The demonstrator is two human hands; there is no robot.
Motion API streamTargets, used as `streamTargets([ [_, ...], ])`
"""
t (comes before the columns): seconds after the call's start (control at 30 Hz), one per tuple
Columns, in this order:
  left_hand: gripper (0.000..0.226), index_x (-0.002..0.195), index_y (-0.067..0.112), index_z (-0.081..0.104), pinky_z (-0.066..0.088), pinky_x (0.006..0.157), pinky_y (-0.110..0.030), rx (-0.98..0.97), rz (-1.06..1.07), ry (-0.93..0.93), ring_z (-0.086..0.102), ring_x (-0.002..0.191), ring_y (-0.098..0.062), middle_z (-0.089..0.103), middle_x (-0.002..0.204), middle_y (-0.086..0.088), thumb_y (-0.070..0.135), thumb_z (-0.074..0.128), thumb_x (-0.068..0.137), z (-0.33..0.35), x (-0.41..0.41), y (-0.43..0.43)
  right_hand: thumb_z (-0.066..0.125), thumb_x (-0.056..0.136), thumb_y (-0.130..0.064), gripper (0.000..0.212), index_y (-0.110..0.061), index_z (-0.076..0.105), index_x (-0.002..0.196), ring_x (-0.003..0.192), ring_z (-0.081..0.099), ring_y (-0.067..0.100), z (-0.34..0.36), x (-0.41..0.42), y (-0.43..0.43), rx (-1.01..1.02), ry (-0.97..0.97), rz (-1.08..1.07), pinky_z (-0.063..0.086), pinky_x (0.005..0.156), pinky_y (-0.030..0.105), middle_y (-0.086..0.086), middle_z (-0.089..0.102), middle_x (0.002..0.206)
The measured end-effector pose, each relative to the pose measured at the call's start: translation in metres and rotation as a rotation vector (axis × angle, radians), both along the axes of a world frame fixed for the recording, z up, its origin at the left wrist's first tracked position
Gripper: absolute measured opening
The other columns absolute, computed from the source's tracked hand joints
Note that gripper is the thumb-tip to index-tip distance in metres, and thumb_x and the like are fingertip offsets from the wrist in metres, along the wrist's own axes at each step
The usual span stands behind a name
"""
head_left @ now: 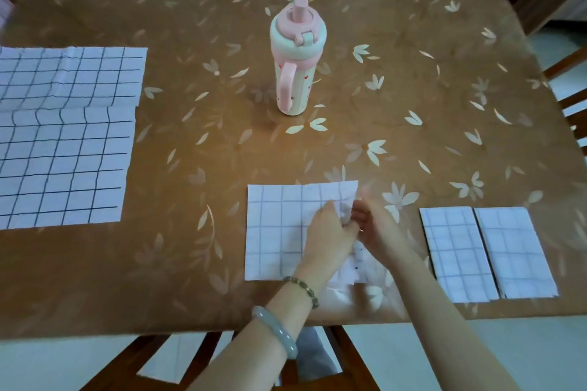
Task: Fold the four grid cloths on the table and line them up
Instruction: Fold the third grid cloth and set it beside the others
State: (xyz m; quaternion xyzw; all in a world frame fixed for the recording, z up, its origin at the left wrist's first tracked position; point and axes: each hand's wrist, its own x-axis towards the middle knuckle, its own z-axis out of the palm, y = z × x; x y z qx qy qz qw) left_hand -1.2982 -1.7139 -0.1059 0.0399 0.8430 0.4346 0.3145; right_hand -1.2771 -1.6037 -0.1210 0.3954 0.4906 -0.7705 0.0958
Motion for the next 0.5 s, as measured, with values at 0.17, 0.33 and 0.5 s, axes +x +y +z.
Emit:
streamTargets([
  [0.17, 0.077, 0.152, 0.013, 0.017, 0.035, 0.106, -0.033, -0.038, -0.026, 0.045, 0.040, 0.130, -0.021, 0.039, 0.144, -0.005, 0.047, 0.051, 0.093, -0.015, 0.003, -0.015, 0.060, 0.087, -0.018, 0.016, -0.006, 0.062, 0.076, 0.050, 0.044, 0.007, -0.008, 0.002, -0.003, 0.374, -0.089, 0.079, 0.035, 0.050, 0.019, -0.003, 0.045, 0.057],
  [0.33, 0.070, 0.146, 0.006, 0.032, 0.022, 0.115, -0.038, -0.389, -0.204, 0.521, 0.028, 0.142, -0.027, 0.033, 0.152, -0.010, 0.050, 0.021, 0.093, -0.054, -0.026, -0.088, 0.055, 0.080, -0.007, 0.012, -0.003, 0.067, 0.082, 0.059, 0.046, 0.016, -0.024, 0.000, -0.001, 0.678, -0.144, 0.220, 0.034, 0.053, 0.024, 0.002, 0.054, 0.064],
  [0.5, 0.073, 0.151, 0.004, 0.022, 0.006, 0.119, -0.039, -0.529, -0.412, 0.603, 0.012, 0.148, -0.024, 0.018, 0.160, -0.010, 0.052, 0.016, 0.096, -0.081, -0.048, -0.125, 0.058, 0.080, -0.004, 0.019, -0.015, 0.063, 0.095, 0.068, 0.052, 0.012, -0.033, -0.005, -0.004, 0.794, -0.160, 0.134, 0.038, 0.057, 0.015, 0.000, 0.060, 0.077],
])
